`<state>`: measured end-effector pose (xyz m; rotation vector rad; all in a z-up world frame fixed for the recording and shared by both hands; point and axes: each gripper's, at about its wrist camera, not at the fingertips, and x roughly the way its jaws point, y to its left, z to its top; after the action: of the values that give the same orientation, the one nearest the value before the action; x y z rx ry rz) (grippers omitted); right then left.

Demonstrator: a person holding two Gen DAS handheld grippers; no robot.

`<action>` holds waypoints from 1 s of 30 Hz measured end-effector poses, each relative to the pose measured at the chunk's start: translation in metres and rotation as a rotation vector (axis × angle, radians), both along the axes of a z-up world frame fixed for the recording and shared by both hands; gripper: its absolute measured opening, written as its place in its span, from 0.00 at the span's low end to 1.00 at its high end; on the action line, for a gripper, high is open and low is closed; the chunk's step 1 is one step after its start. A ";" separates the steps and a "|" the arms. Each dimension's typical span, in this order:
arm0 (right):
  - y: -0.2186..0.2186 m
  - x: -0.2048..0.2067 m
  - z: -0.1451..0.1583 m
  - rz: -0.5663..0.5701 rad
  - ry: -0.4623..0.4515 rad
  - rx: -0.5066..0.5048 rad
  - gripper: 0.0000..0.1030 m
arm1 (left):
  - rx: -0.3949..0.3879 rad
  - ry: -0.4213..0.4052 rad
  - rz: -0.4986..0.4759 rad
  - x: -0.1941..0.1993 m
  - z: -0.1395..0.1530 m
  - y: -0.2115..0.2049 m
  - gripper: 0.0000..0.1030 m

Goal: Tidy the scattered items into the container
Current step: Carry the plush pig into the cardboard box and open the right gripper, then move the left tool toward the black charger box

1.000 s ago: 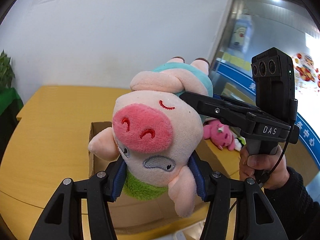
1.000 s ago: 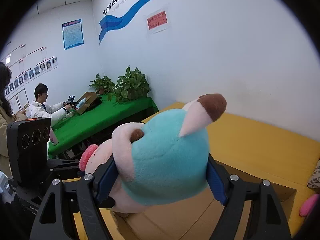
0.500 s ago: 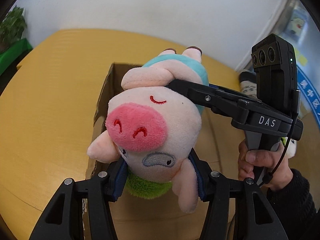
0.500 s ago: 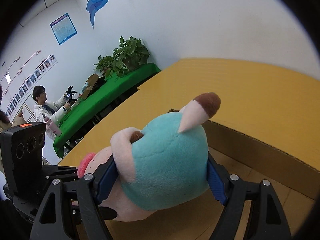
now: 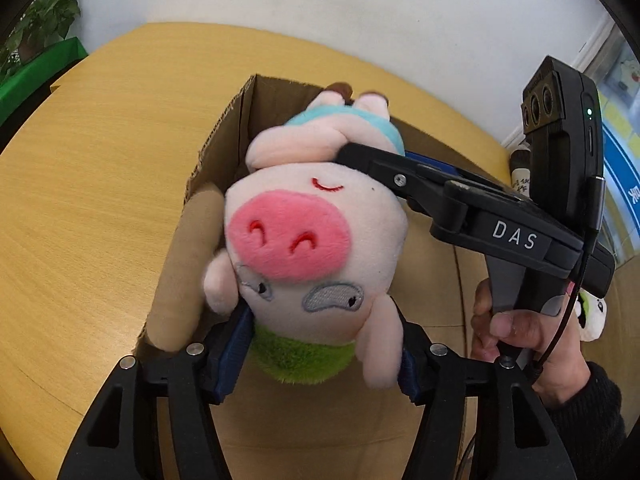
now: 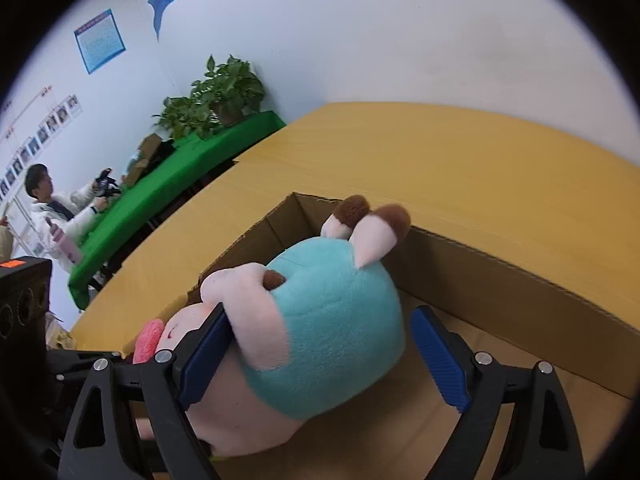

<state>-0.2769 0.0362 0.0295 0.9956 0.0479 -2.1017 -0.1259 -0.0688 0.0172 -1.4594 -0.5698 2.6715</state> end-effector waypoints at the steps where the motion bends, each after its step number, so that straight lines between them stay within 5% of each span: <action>1: 0.008 0.006 0.007 -0.007 0.007 0.006 0.87 | -0.009 0.025 0.004 0.007 0.007 0.001 0.70; 8: 0.066 0.095 0.080 -0.165 0.112 0.050 0.89 | -0.102 0.226 -0.010 0.065 0.074 -0.002 0.95; 13: 0.095 0.186 0.118 -0.263 0.200 0.067 0.99 | -0.165 0.342 -0.074 0.105 0.107 0.019 1.00; 20: 0.129 0.283 0.101 -0.417 0.184 0.110 0.99 | -0.208 0.403 -0.159 0.163 0.112 0.055 1.00; 30: 0.145 0.330 0.070 -0.448 0.157 0.138 0.99 | -0.211 0.417 -0.245 0.208 0.108 0.087 1.00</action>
<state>0.0531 0.1811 0.0997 0.9874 0.0532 -2.6148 0.0824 0.0182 0.1252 -0.8844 -0.0761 2.7725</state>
